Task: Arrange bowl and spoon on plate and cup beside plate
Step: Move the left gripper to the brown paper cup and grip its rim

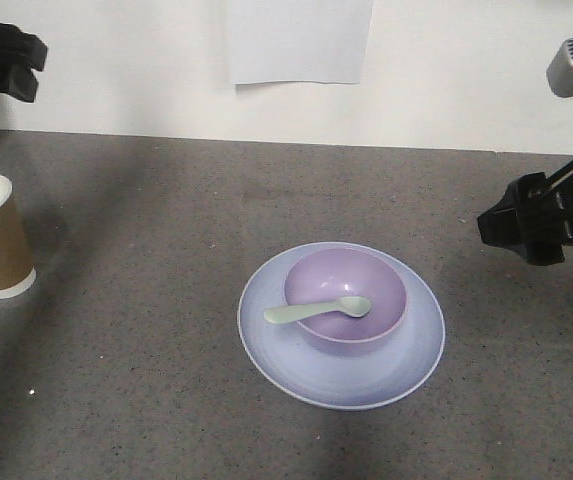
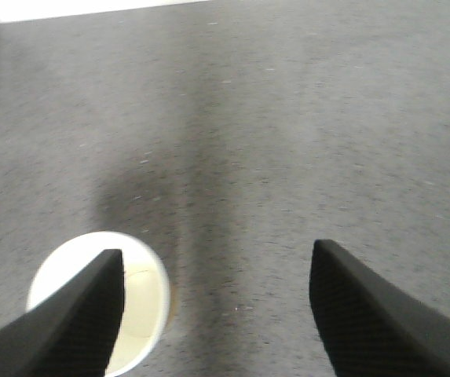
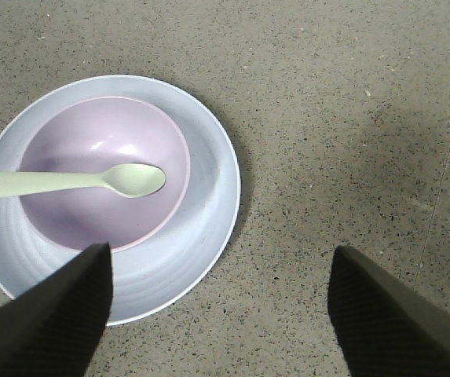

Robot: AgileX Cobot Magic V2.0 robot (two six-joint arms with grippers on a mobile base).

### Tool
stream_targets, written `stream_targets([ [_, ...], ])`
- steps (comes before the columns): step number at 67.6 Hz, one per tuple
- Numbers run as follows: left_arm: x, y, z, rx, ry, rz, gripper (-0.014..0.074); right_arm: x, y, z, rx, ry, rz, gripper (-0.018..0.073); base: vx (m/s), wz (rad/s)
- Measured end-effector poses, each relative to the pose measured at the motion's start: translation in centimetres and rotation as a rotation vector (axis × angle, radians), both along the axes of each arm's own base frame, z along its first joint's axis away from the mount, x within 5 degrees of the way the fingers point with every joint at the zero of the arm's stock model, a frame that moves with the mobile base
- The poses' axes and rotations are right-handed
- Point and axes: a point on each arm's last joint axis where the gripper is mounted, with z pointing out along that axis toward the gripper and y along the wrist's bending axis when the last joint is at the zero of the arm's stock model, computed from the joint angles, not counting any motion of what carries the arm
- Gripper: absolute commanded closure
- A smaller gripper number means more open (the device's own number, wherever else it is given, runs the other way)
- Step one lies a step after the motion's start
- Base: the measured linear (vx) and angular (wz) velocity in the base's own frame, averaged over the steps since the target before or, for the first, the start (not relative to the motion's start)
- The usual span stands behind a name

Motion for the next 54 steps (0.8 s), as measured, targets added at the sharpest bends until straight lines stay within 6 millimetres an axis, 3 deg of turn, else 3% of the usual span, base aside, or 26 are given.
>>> stream_targets([
  [17, 0.1, 4.6, -0.5, 0.049, 0.021, 0.148, 0.0108, 0.0, 0.0, 0.0, 0.000, 0.000, 0.000, 0.0003, 0.00, 0.00],
  [31, 0.0, 7.3, -4.2, 0.051, 0.154, 0.224, 0.0108, 0.0, 0.0, 0.0, 0.000, 0.000, 0.000, 0.0003, 0.00, 0.00],
  [39, -0.1, 8.0, -5.4, 0.029, 0.196, 0.244, 0.0108, 0.0, 0.0, 0.0, 0.000, 0.000, 0.000, 0.0003, 0.00, 0.00],
  [54, 0.2, 7.9, -5.9, 0.001, 0.208, 0.240, 0.0108, 0.0, 0.0, 0.0, 0.000, 0.000, 0.000, 0.0003, 0.00, 0.00],
])
